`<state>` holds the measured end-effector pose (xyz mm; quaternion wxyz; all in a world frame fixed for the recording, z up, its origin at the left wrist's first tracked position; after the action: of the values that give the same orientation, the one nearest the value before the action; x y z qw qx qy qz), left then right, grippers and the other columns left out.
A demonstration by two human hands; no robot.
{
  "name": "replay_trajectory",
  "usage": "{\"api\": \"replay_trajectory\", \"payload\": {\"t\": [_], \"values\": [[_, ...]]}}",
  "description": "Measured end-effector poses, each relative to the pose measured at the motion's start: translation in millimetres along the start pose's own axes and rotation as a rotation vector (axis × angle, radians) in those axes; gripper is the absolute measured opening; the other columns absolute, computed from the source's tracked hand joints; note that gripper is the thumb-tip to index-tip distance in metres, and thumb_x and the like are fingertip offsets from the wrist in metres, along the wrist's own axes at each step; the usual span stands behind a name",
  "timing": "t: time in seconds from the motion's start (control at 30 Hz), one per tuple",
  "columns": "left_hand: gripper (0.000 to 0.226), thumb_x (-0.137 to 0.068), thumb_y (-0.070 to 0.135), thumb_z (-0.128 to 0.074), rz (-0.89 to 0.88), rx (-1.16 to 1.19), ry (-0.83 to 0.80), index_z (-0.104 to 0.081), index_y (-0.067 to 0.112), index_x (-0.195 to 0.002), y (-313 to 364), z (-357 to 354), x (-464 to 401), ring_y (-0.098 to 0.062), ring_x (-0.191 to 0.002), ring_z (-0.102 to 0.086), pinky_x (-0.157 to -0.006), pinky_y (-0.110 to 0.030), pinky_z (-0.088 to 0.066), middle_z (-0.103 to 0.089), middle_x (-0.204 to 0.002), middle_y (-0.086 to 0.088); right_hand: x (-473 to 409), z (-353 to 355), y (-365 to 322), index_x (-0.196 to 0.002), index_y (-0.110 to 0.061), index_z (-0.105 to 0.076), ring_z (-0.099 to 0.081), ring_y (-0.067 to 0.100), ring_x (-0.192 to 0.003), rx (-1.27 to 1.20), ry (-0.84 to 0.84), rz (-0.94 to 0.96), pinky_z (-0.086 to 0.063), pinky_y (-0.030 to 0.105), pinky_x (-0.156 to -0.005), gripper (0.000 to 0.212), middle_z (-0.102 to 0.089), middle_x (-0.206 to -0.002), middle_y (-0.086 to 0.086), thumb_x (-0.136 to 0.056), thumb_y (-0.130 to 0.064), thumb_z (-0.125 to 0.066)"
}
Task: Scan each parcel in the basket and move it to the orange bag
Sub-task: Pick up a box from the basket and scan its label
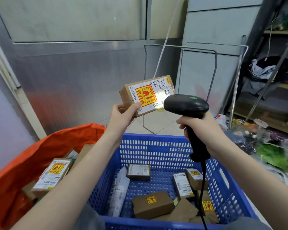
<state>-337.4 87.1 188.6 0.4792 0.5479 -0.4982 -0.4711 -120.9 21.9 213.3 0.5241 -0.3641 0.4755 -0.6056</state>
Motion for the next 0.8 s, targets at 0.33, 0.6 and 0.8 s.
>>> {"api": "replay_trajectory", "payload": {"t": [0.33,0.6,0.8], "values": [[0.045,-0.087,0.03,-0.066,-0.03,-0.044,0.006,-0.04,0.016,-0.121,6.2,-1.1,1.1,-0.012,-0.098,-0.061,-0.087,-0.025,-0.051,-0.058,-0.116,-0.003,4.8,1.0,-4.7,-0.068,-0.01,-0.058,-0.049,0.014,-0.042,0.004,-0.016,0.003,-0.042,0.027,-0.049,0.015,-0.054,-0.045,-0.003,-0.081,-0.007,-0.065],[0.043,-0.088,0.028,-0.066,-0.026,-0.035,0.034,-0.039,0.016,-0.12,5.0,3.1,-0.1,-0.013,-0.098,-0.061,-0.08,-0.02,-0.051,-0.058,-0.117,-0.004,5.9,6.5,-5.2,-0.068,-0.008,-0.058,-0.048,0.014,-0.041,0.014,-0.012,-0.004,-0.043,0.027,-0.049,0.015,-0.053,-0.043,-0.001,-0.082,-0.006,-0.064],[0.045,-0.088,0.027,-0.066,-0.025,-0.033,0.04,-0.039,0.015,-0.121,3.1,5.2,-1.7,-0.016,-0.106,-0.06,-0.086,-0.024,-0.05,-0.058,-0.117,-0.004,5.6,5.5,-5.6,-0.065,-0.008,-0.057,-0.047,0.017,-0.043,0.012,-0.026,0.0,-0.042,0.027,-0.049,0.017,-0.052,-0.045,0.001,-0.081,-0.005,-0.063]]}}
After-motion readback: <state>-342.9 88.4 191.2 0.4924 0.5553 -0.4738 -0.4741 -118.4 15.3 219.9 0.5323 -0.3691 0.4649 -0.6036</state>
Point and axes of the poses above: each hand's wrist, its own x-axis away from the middle knuckle, its own z-axis out of the back of the hand, y = z × x, the point moved 8 cm from there along -x, towards the middle knuckle
